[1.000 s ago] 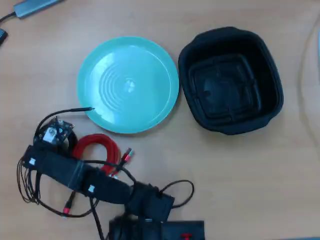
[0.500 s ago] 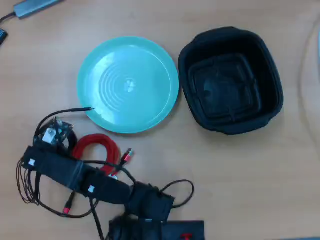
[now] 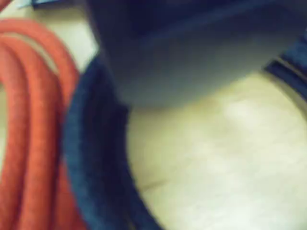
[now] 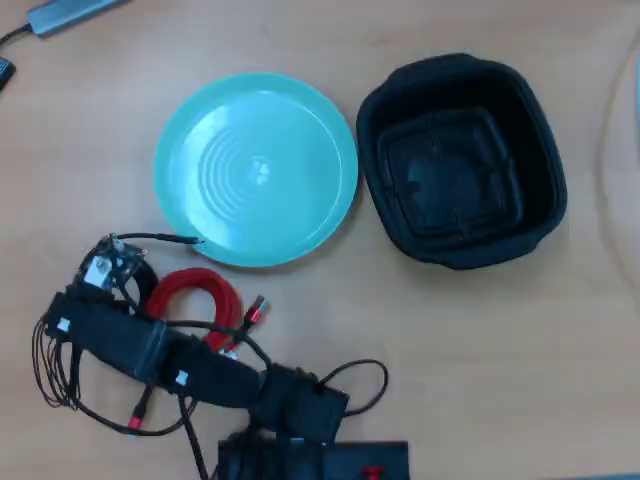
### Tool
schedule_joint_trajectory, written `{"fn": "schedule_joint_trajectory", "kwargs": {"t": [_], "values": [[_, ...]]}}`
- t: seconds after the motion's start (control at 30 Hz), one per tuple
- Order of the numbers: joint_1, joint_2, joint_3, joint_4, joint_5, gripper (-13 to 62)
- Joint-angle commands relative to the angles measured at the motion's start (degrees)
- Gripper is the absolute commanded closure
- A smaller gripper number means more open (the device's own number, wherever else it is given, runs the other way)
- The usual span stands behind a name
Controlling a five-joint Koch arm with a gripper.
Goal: Put a black charging cable in a black bowl and put a red charging cable in a green bowl
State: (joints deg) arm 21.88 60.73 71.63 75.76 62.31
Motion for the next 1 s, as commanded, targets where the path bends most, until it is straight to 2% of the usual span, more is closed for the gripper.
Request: {"fn": "schedule_joint_trajectory", "kwargs": {"t": [0.0, 0.3, 0.47, 0.97], "values": [[-0.70, 1.05, -6.86, 0.18, 0.79, 56.9], [-1.05, 2.46, -10.72, 0.97, -2.02, 56.8], [-0.18, 5.36, -14.94, 2.72, -8.26, 56.8], [8.00, 19.16, -35.07, 10.46, -24.26, 56.8]]}}
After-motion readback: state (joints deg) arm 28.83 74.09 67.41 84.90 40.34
